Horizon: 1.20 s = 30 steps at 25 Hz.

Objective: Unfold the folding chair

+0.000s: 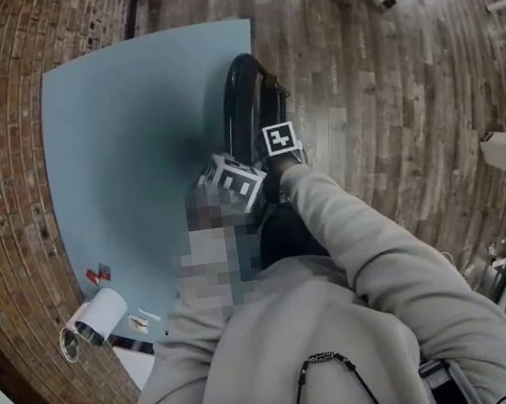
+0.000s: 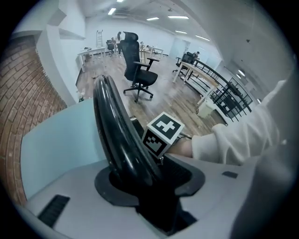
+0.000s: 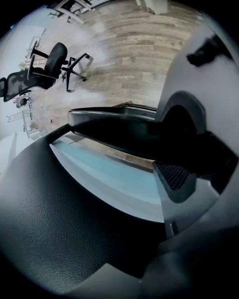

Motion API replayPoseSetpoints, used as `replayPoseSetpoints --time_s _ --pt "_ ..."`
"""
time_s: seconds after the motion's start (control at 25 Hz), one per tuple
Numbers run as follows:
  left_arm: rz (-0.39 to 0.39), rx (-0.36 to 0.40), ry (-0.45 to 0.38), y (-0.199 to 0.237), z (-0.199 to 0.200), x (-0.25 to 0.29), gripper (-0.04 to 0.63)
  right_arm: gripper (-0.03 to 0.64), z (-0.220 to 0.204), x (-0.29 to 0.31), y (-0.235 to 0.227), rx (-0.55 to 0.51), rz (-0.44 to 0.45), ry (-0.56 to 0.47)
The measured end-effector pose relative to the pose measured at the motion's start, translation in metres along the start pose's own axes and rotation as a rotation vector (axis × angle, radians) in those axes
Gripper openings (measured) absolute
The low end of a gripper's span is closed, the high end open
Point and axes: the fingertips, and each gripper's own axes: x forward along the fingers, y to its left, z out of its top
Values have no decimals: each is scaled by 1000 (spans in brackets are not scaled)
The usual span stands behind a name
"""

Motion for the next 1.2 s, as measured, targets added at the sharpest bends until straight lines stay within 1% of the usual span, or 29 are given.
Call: replayPoseSetpoints --time_s 0.12,0.2,0.36,0.56,0.68,0.76,0.84,0.96,1.04,1.2 --pt "23 -24 -18 4 4 -2 167 178 3 3 2 24 42 4" --pt "20 -32 -10 0 4 -3 164 169 4 0 0 42 52 -5" --pt "21 -2 23 -28 17 1 167 166 -7 -12 -15 76 87 20" --pt "32 29 34 -57 34 8 176 166 -20 -37 -46 78 120 57" --pt "33 53 40 -79 45 14 192 166 -21 -40 -63 76 138 29" --pt "30 52 43 -88 49 17 193 166 -25 -47 -73 84 153 30" --pt "22 41 40 -92 52 19 193 166 -32 -56 -87 96 194 40" --pt "12 18 30 -98 58 23 190 166 -38 -64 -115 84 278 6" --pt "-3 -2 22 -106 60 28 190 166 -46 -70 -135 92 321 1" --pt "-42 -49 -17 -120 69 41 190 166 -61 -80 -194 128 406 14"
